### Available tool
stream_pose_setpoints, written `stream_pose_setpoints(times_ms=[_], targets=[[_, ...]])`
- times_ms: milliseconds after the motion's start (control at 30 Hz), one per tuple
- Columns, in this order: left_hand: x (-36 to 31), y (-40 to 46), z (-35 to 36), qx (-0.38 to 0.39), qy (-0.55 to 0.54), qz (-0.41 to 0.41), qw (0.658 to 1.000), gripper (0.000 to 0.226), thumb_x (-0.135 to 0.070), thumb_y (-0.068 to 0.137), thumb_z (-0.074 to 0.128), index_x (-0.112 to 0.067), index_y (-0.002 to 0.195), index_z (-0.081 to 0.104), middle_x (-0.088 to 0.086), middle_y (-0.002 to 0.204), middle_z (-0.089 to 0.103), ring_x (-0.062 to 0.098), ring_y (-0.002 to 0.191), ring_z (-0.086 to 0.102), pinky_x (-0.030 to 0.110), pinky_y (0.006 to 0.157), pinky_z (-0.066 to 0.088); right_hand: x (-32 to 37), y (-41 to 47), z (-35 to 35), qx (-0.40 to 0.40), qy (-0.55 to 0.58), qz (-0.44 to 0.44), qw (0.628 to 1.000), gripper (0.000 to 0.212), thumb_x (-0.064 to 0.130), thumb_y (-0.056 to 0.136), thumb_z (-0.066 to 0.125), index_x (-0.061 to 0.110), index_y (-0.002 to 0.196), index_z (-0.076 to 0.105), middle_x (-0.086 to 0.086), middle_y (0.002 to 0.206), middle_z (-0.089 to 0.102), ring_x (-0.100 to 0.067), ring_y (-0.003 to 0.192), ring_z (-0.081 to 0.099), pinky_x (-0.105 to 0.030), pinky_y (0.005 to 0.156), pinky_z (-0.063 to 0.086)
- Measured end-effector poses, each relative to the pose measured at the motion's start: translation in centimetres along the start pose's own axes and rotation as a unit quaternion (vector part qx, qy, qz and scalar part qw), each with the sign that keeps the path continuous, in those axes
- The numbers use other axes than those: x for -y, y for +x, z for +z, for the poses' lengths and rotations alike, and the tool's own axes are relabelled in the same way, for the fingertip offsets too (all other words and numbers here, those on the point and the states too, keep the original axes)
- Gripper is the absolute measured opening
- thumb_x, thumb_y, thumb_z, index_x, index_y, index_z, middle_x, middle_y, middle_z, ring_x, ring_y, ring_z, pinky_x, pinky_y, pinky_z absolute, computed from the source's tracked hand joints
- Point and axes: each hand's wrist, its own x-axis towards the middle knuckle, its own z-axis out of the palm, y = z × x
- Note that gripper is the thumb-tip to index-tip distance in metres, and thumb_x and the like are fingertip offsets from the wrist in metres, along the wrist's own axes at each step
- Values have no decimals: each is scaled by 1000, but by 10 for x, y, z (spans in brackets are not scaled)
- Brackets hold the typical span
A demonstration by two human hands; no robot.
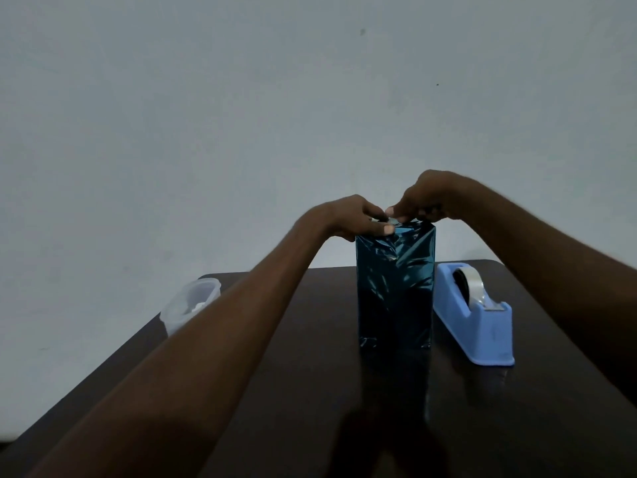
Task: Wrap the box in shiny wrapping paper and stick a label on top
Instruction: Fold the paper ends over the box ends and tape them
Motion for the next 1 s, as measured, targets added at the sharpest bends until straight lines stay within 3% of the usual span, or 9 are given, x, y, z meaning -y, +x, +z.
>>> stream_pose_setpoints(times_ms=[67, 200, 333, 400, 500, 600, 667, 867, 1000], targets=[[0, 0, 0, -1, -2, 2, 1000, 52, -43, 90, 65, -19, 135, 58, 6, 126, 63, 23, 114, 60, 43, 97, 53, 6, 2, 4, -31, -93, -8, 995, 33, 18, 92, 68, 7, 64, 52, 4, 31, 45, -13, 50, 34, -19, 42, 31], [1, 1, 0, -2, -13, -3, 1000, 52, -44, 88, 67, -22, 134, 59, 6, 127, 62, 23, 115, 60, 42, 98, 53, 16, 4, 9, -56, -224, -9, 973, 32, 23, 89, 67, 7, 65, 54, -5, 61, 50, -17, 56, 43, -25, 54, 37], [1, 1, 2, -7, -29, -7, 1000, 53, -44, 87, 69, -21, 134, 59, 6, 128, 63, 23, 116, 59, 42, 98, 52, 5, 9, 5, -65, -228, 0, 971, 34, 28, 88, 70, 1, 78, 52, -11, 74, 55, -22, 65, 54, -30, 61, 47], [0, 1, 2, -8, -31, -10, 999, 57, -43, 87, 68, -17, 137, 57, 7, 132, 60, 23, 118, 58, 42, 99, 52, -8, 12, 5, -134, -237, -9, 962, 31, 24, 83, 74, 3, 82, 51, -13, 83, 58, -28, 77, 59, -35, 69, 52], [0, -1, 1, -10, -34, -13, 999, 59, -43, 87, 68, -15, 137, 55, 7, 134, 57, 24, 118, 57, 42, 99, 51, -23, 14, 3, -247, -180, -48, 951, 20, 13, 83, 64, 4, 77, 47, -17, 97, 61, -31, 79, 54, -32, 66, 44], [1, -2, 1, -9, -40, -18, 999, 58, -44, 87, 68, -16, 136, 57, 7, 131, 59, 24, 116, 58, 43, 99, 51, -26, 14, 8, -74, 55, -12, 996, 35, 31, 92, 65, 0, 102, 52, -21, 105, 59, -37, 93, 61, -47, 82, 54], [3, -2, 0, -10, -48, -20, 999, 56, -44, 86, 70, -17, 134, 59, 7, 126, 62, 23, 114, 59, 43, 98, 52, -25, 9, 18, 0, 79, 19, 997, 39, 38, 92, 63, 2, 105, 56, -21, 105, 64, -38, 98, 64, -53, 91, 52], [0, -6, 2, -28, -60, -16, 998, 72, -39, 87, 70, -20, 149, 39, 7, 129, 54, 21, 112, 55, 30, 91, 50, -29, 16, 30, 8, 126, 52, 991, 34, 33, 89, 66, 1, 101, 59, -24, 107, 68, -42, 99, 67, -57, 95, 49], [1, -9, 2, -43, -62, -7, 997, 70, -40, 86, 71, -23, 147, 42, 9, 130, 56, 21, 110, 56, 29, 87, 50, -30, 20, 31, -9, 132, 52, 990, 31, 29, 92, 63, -1, 95, 57, -27, 108, 66, -45, 103, 64, -59, 96, 47]])
